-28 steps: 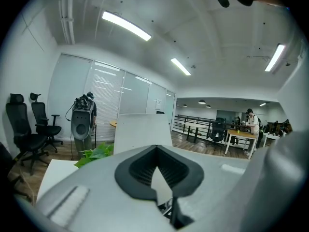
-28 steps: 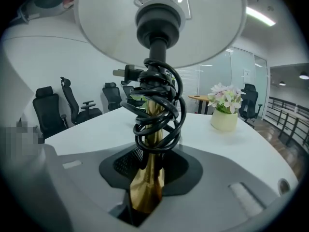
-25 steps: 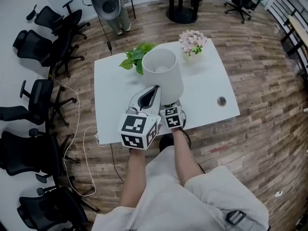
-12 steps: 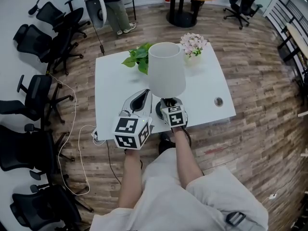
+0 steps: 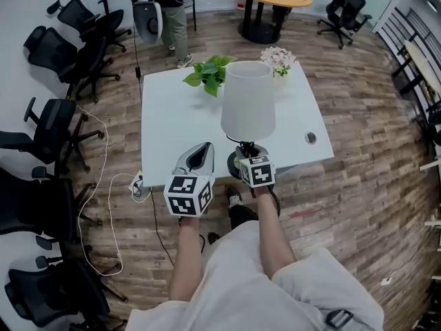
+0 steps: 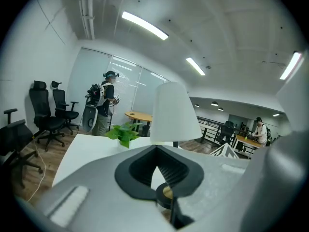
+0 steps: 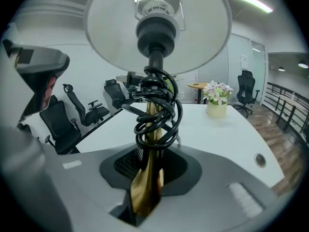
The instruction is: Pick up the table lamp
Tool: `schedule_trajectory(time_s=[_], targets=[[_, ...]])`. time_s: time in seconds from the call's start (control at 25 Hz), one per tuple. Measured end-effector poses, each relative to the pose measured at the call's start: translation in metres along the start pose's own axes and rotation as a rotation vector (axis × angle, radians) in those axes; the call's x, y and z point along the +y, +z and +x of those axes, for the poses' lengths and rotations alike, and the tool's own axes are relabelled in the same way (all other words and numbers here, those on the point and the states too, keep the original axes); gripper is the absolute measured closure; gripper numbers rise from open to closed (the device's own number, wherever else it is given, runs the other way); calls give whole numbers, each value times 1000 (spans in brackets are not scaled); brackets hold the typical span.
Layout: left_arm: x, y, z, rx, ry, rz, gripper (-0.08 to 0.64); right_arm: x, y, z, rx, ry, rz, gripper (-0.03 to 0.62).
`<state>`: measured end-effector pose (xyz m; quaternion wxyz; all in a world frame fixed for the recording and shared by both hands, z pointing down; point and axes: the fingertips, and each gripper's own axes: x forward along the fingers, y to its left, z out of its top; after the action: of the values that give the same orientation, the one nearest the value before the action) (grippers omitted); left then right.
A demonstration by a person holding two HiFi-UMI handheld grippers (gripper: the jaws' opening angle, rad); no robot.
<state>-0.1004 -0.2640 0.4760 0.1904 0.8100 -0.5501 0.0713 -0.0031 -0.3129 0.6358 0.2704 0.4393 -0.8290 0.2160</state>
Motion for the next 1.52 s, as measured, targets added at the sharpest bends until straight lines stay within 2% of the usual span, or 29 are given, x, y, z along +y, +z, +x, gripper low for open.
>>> schedule_trajectory(time_s=[0.24, 0.52, 0.68, 1.04, 1.52], targets=[[1, -48, -28, 68, -9, -49, 560, 32, -24, -33, -13, 9, -4, 468], [-8, -87, -54, 139, -17, -48, 560, 53, -39, -75, -36, 11, 17, 468], [-21, -102, -57, 161, -52, -55, 560, 53, -46, -93, -39, 4, 13, 468], [-58, -106, -44, 179, -113, -30, 560, 31, -47, -117, -64, 8, -11, 468], [-112, -113, -11, 245, -156, 60, 560, -40, -58, -140, -95, 11, 23, 468]])
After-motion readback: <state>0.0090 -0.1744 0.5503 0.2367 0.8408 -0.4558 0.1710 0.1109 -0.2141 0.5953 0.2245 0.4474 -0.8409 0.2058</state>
